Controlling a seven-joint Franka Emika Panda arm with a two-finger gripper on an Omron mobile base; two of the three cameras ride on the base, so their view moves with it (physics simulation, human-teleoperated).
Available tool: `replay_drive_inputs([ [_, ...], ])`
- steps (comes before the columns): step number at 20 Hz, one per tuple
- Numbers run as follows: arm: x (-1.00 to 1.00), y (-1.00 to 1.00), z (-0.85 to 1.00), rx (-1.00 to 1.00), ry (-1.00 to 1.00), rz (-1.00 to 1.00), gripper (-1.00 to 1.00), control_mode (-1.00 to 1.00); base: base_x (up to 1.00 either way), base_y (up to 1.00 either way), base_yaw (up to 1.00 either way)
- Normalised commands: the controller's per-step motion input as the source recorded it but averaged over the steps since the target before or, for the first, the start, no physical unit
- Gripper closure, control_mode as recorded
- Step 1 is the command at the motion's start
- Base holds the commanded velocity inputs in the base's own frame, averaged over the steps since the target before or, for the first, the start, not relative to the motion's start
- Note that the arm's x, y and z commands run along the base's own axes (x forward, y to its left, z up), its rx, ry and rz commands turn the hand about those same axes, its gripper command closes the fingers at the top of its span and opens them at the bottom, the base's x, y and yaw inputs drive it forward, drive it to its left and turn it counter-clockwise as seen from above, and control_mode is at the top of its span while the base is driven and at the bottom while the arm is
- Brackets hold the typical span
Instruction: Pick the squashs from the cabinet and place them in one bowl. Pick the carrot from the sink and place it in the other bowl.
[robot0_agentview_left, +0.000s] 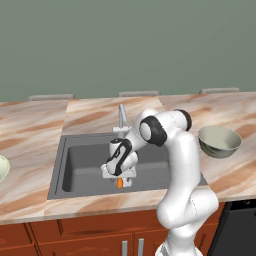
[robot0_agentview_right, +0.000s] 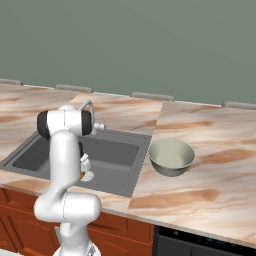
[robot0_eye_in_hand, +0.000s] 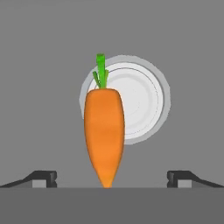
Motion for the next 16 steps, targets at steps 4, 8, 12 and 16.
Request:
replay_drive_inputs([
  [4, 0.03, 0.00, -0.16, 0.00, 0.00, 0.00, -1.00, -1.00, 0.00, 0.00, 0.00],
  [8, 0.04, 0.00, -0.18, 0.00, 0.00, 0.00, -1.00, -1.00, 0.00, 0.00, 0.00],
  [12, 0.08, 0.00, -0.19, 0.00, 0.00, 0.00, -1.00, -1.00, 0.00, 0.00, 0.00],
  [16, 0.15, 0.00, -0.16, 0.00, -0.01, 0.00, -1.00, -1.00, 0.00, 0.00, 0.00],
])
